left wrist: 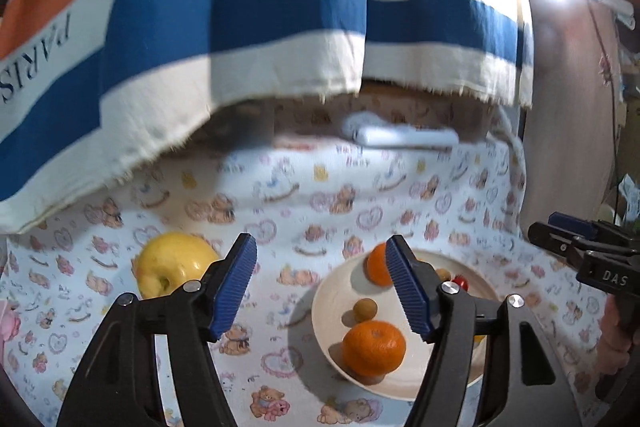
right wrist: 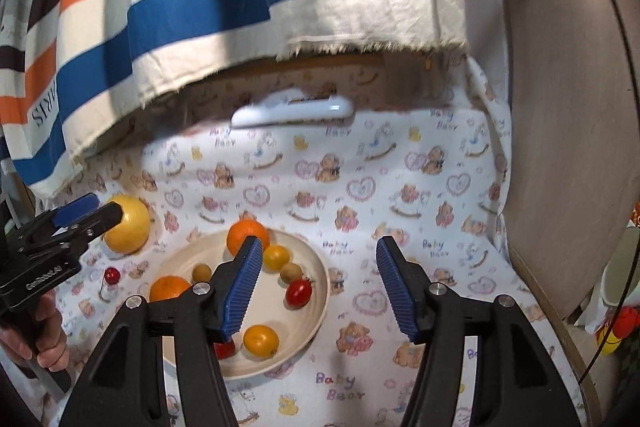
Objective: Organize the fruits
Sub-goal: 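Raise both open grippers up and away from the plate, then grasp the red cherry on the cloth by its body with the left gripper, then close the right gripper on the large yellow apple while the left holds the cherry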
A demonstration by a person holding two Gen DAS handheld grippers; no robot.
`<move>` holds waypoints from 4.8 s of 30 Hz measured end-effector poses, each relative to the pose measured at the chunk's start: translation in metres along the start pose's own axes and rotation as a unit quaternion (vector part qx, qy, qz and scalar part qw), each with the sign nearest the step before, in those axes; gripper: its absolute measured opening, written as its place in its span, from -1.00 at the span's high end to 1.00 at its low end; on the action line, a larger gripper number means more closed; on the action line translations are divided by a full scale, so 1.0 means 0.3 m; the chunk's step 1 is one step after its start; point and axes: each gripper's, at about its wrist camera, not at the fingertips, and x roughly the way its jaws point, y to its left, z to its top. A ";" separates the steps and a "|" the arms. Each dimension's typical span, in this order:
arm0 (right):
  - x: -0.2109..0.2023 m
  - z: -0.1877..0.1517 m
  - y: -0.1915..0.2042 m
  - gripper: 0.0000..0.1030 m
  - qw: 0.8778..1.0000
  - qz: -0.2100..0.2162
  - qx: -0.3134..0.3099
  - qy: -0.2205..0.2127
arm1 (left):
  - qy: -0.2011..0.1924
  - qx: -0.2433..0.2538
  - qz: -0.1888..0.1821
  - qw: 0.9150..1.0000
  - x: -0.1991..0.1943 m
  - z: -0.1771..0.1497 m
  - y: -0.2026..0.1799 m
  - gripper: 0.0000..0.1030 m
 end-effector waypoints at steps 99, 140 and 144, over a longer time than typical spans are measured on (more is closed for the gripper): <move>-0.024 -0.036 0.029 -0.99 0.999 -0.001 -0.015 -0.044 | 0.098 -0.054 0.063 0.992 -0.066 -0.089 0.411 0.54; 0.117 0.228 0.711 -0.99 0.987 0.100 -0.123 0.028 | 0.068 -0.067 0.107 0.990 -0.096 -0.077 0.596 0.54; 0.232 0.178 0.798 -0.99 0.983 0.116 -0.108 0.091 | 0.069 -0.076 0.116 0.988 -0.100 -0.085 0.631 0.54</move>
